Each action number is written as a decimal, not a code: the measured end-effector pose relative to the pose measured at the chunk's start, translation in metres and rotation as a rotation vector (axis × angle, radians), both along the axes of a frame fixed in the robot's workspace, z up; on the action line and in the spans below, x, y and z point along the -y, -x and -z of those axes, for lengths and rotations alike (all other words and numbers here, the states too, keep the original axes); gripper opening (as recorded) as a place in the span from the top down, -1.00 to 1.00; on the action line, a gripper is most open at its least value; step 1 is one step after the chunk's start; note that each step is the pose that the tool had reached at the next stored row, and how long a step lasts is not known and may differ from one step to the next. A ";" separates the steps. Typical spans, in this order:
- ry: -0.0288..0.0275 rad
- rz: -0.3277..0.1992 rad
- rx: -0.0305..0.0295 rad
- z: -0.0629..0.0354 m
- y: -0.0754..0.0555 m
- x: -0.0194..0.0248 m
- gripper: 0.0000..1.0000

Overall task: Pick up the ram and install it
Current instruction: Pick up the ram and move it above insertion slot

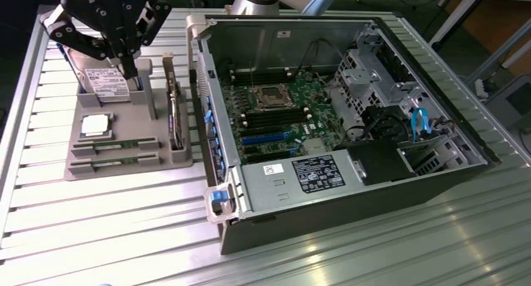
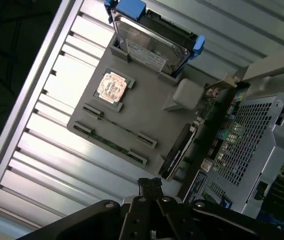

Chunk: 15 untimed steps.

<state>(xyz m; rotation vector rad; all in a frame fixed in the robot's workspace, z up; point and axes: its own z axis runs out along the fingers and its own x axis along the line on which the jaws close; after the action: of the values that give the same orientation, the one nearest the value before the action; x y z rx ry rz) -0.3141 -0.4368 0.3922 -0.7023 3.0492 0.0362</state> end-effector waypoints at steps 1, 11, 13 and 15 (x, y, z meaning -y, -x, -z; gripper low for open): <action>0.0023 -0.019 0.0000 0.0000 0.000 0.0000 0.82; 0.0195 -0.126 -0.0001 0.0000 0.000 0.0000 0.82; 0.0240 -0.153 -0.0001 0.0000 0.000 0.0000 0.82; 0.0285 -0.187 0.0000 0.0000 0.000 0.0000 0.82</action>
<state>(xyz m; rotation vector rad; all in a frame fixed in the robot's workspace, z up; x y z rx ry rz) -0.3141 -0.4368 0.3922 -0.9875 2.9785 -0.0055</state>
